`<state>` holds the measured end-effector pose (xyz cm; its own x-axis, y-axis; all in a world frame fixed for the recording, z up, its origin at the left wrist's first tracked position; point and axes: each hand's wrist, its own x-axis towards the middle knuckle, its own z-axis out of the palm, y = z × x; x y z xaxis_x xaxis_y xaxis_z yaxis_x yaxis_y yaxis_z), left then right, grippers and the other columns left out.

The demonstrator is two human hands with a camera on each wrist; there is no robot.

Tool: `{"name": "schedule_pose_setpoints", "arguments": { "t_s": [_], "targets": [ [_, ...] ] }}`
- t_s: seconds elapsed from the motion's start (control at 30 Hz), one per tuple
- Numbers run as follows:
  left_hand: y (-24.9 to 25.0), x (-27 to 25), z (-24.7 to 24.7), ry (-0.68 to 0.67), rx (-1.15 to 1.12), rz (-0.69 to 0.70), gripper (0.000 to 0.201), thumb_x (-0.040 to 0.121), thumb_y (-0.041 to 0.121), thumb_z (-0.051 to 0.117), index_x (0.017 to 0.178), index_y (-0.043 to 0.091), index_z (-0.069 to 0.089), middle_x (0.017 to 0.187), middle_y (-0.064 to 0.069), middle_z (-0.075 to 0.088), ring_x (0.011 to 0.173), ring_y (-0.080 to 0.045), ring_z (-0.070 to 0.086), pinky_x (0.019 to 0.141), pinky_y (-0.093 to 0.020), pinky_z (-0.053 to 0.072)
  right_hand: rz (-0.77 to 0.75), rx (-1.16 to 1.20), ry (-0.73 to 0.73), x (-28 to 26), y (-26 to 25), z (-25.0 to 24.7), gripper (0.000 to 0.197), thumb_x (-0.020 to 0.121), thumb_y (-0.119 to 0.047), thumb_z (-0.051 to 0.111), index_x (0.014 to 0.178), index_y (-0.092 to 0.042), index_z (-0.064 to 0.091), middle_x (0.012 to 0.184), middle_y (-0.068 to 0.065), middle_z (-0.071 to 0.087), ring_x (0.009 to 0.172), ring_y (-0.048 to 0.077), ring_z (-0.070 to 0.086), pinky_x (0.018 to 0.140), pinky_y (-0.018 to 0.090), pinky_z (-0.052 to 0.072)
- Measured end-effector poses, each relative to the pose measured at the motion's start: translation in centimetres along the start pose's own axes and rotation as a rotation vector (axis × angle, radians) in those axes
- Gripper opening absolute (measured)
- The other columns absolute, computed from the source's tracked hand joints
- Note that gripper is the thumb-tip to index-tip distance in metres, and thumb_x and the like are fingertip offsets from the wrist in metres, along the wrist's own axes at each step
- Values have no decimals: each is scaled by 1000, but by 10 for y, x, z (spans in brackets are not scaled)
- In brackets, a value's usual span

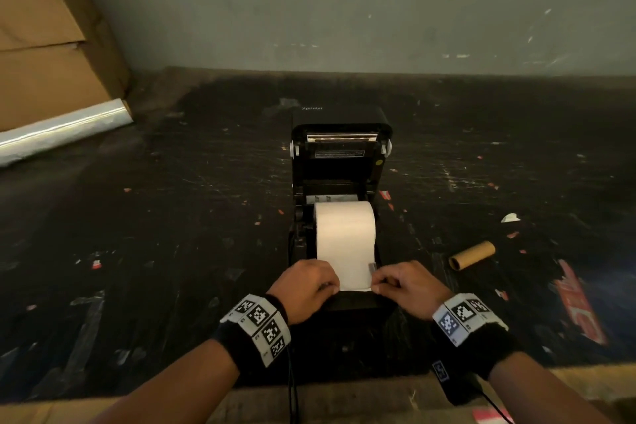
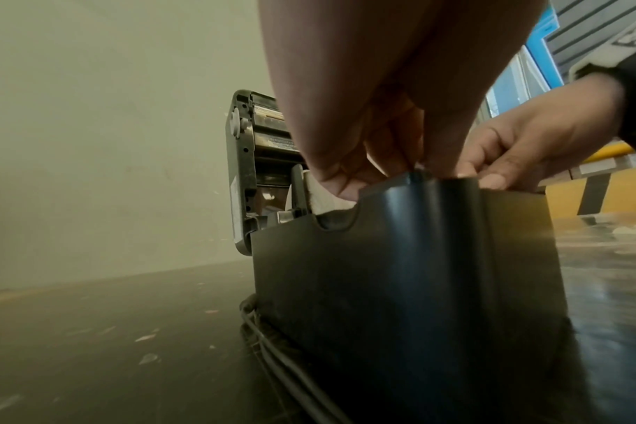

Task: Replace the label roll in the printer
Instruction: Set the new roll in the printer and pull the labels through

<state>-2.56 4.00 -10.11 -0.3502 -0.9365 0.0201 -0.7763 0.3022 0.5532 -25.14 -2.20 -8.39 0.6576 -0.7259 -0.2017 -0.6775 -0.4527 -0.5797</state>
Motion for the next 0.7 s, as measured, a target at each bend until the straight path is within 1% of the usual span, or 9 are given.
{"name": "schedule_pose_setpoints", "arguments": {
  "t_s": [0.03,0.13,0.17,0.27,0.37,0.43,0.53,0.63,0.7],
  "targets": [
    [2,0,-1,8,-4,9,20,91,19,53,96,11,70,100,-4,68,95,-15,59,89,-28,47,4,13,10,-3,-1,0,10,84,-29,64,92,-24,69,62,-14,53,58,-5,52,60,12,38],
    [8,-4,-2,19,-12,29,19,90,20,55,95,11,71,98,-4,69,93,-15,60,86,-25,45,13,8,19,-9,-1,3,28,78,-34,70,104,-25,64,67,-13,53,61,0,52,61,13,41],
    [10,-7,-2,25,-22,21,19,90,19,55,95,11,71,97,-4,69,92,-15,60,85,-24,45,1,-13,32,-11,-2,5,27,78,-33,70,104,-25,65,68,-13,52,63,1,53,62,13,42],
    [18,-18,0,40,-36,-18,17,89,18,57,93,10,72,94,-5,70,89,-15,61,83,-19,43,-54,-26,105,-18,-2,14,13,84,-28,64,94,-24,70,66,-18,51,64,-2,52,62,9,38],
    [28,-29,2,59,-19,-44,17,88,18,58,92,10,72,94,-5,70,88,-16,62,84,-24,48,-90,15,130,-29,-4,19,15,86,-27,61,94,-20,72,72,-20,56,68,-6,53,66,6,37],
    [34,-36,3,83,24,-73,17,87,20,59,94,10,72,96,-5,70,90,-16,62,86,-27,49,-104,45,129,-37,-6,20,16,87,-26,61,94,-18,73,81,-15,63,71,-6,54,69,4,37],
    [42,-47,7,128,71,-121,19,88,22,59,98,12,72,100,-3,70,94,-15,62,89,-28,49,-126,75,144,-47,-7,19,17,87,-25,61,94,-17,74,89,-6,72,74,-6,57,71,1,37],
    [52,-56,11,158,79,-147,19,87,22,60,97,13,73,99,-3,70,93,-16,63,88,-29,49,-143,69,149,-58,-8,20,17,86,-24,63,93,-15,75,90,-2,74,70,-9,55,69,-1,36],
    [60,-61,15,164,79,-160,18,87,21,61,97,12,73,98,-4,70,92,-16,63,87,-25,49,-146,80,163,-65,-9,22,17,85,-23,63,93,-14,75,90,0,74,71,-7,55,69,0,37]
  ]
}}
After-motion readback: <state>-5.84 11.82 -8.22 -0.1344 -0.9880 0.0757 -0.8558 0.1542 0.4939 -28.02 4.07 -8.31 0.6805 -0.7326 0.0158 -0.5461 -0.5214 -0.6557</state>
